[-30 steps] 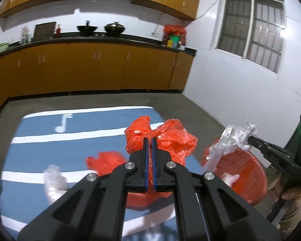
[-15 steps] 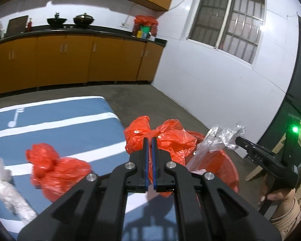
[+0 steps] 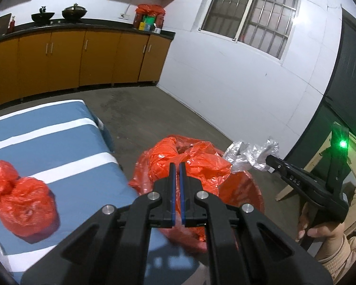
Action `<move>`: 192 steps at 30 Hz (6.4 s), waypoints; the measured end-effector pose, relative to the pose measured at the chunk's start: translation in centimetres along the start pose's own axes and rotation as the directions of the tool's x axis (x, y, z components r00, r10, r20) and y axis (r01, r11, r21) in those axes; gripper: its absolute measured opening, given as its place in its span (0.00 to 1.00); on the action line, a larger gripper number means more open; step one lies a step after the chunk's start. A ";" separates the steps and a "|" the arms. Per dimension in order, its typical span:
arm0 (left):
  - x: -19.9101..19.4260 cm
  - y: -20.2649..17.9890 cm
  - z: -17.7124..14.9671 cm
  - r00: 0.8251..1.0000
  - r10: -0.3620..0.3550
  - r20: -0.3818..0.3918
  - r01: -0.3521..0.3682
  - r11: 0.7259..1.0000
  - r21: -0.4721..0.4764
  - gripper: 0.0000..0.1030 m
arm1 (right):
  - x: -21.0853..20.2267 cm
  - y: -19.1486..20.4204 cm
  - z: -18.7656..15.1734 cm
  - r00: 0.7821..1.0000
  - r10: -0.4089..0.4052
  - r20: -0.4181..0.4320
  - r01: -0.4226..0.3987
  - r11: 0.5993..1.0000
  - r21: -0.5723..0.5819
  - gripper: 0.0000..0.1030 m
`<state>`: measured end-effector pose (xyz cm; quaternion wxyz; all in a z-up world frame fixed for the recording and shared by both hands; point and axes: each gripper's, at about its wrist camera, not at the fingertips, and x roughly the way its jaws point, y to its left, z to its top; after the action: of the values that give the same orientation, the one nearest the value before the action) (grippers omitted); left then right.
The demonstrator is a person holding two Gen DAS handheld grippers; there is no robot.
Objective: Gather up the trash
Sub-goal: 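Carry both bags over the red wastebasket, then open both tools to drop the bags into the wastebasket, then move both tools back over the table toward the white and red bags, then grasp the white plastic bag with the left tool while the right tool grasps a red bag, then carry both bags off the table over the red wastebasket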
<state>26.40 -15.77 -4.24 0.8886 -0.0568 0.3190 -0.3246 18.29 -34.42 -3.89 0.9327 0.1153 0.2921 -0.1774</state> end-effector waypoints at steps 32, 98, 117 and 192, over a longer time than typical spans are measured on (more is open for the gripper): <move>-3.5 5.8 -3.0 0.968 0.251 -0.023 -0.251 0.967 -0.034 0.40 | -0.5 3.8 -0.2 0.994 0.110 -0.001 -0.110 0.991 -0.071 0.47; -19.3 30.2 -6.8 0.762 0.640 -0.102 -0.618 0.671 -0.409 0.30 | 4.4 35.4 -10.8 0.822 0.407 -0.399 -0.564 0.684 -0.463 0.65; -18.7 25.1 -5.0 0.804 0.593 -0.033 -0.568 0.751 -0.337 0.30 | 2.6 26.7 -7.1 0.862 0.403 -0.308 -0.497 0.793 -0.353 0.18; 3.8 -0.5 -0.1 0.993 0.034 -0.113 -0.033 0.999 0.009 0.35 | -1.0 -0.6 0.5 0.994 0.111 0.007 -0.111 0.983 0.149 0.24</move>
<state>28.36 -18.47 -6.16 0.8747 -0.0297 0.3684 -0.3135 17.51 -34.83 -2.96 0.9297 0.2008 0.2720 -0.1462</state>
